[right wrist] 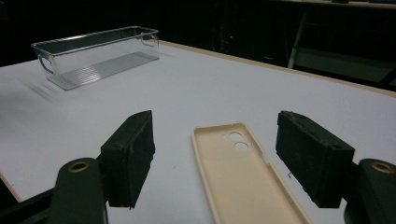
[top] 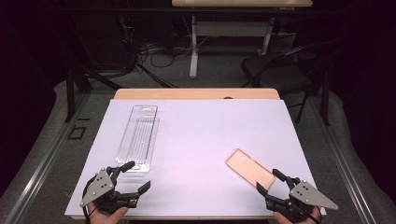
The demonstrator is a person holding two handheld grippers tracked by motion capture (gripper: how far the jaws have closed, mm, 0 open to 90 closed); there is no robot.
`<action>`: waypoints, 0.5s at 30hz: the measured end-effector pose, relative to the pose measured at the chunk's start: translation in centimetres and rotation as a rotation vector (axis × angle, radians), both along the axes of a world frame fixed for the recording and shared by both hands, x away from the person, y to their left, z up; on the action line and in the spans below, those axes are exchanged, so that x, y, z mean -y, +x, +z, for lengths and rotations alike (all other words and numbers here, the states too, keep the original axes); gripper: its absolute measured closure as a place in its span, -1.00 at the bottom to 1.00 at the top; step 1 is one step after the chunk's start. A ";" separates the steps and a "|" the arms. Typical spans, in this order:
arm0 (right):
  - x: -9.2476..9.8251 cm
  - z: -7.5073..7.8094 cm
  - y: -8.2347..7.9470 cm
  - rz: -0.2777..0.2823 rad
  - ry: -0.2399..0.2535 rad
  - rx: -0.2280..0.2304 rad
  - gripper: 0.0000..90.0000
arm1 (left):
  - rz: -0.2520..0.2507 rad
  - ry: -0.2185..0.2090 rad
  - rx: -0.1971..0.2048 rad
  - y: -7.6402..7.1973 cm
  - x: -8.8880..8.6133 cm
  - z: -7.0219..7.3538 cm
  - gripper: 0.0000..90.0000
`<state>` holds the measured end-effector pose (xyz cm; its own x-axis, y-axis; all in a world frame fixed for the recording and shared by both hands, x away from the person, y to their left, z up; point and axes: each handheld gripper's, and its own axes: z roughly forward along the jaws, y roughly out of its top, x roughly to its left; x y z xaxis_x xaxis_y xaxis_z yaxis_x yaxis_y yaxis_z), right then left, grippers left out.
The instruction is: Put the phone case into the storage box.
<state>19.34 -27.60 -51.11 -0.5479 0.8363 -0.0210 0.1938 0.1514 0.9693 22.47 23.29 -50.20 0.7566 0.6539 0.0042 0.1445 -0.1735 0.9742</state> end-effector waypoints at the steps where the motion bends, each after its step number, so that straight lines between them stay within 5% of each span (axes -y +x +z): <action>1: 0.0 0.0 0.0 0.001 0.000 -0.001 -0.38 | 0.000 0.001 -0.001 0.0 0.0 0.0 -0.64; 15: 0.1 -0.1 0.3 -0.011 -0.003 -0.034 -0.37 | -0.005 0.049 -0.053 0.3 0.3 0.0 -0.64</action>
<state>19.68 -27.72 -51.19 -0.5387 0.8425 -0.0047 0.2288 0.1517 0.9616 22.80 22.94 -50.19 0.7595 0.6505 -0.0043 0.1951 -0.2215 0.9555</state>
